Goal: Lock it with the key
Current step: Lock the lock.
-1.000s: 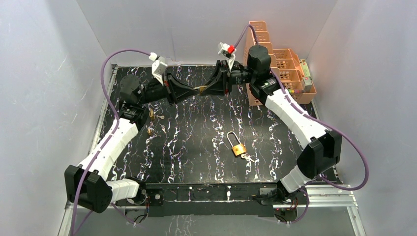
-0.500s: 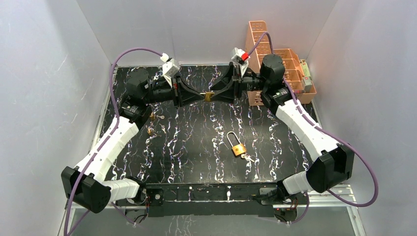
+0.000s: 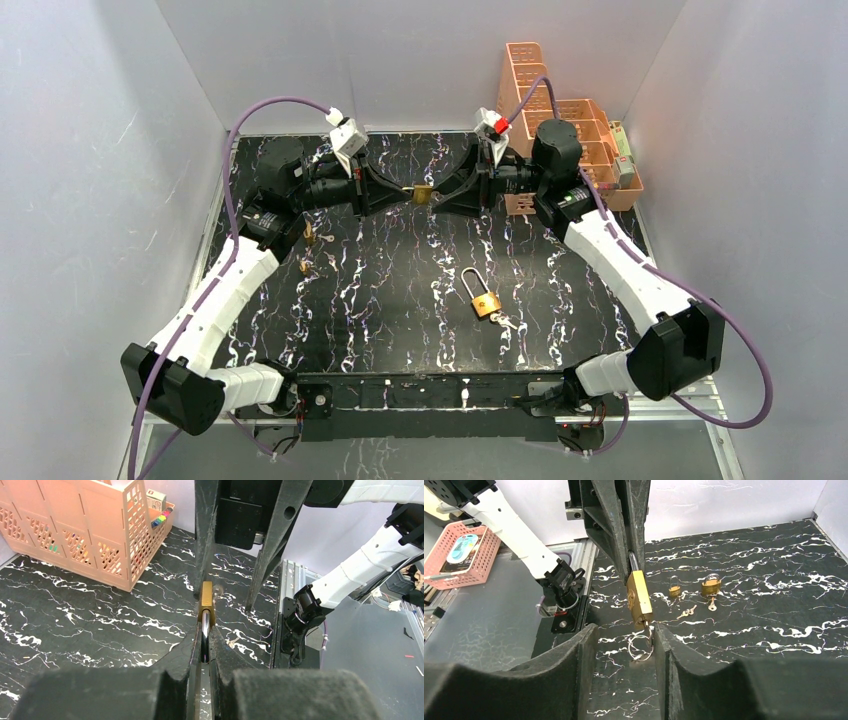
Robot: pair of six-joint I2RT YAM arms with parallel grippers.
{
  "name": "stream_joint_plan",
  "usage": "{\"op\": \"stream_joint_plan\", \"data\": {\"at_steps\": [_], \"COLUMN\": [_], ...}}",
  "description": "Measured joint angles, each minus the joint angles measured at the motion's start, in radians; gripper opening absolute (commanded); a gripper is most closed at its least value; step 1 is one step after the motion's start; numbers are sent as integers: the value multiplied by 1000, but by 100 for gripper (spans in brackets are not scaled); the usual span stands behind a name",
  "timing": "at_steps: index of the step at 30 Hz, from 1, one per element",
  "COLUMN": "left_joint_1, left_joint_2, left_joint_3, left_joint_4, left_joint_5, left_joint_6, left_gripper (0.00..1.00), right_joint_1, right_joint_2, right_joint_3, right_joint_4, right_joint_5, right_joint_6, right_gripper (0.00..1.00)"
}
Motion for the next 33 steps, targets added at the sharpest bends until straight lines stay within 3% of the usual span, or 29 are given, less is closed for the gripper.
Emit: {"op": "stream_joint_plan", "data": {"at_steps": [16,20,33], "left_joint_1": [0,0,61], "left_joint_2": [0,0,0], "left_joint_3": [0,0,17], "left_joint_4": [-6,-9,-26], "left_joint_5": [8,9,69], "left_joint_6": [4,4,4], "left_gripper": [0,0,0], "right_joint_1": [-11,-11,-52], "right_joint_2": [2,8,-3], "right_joint_3": [0,0,-43], "right_joint_4": [0,0,46], "right_joint_5": [-14,-16,-24], "right_joint_6": [-10,-10,1], "right_gripper": [19,0,0]}}
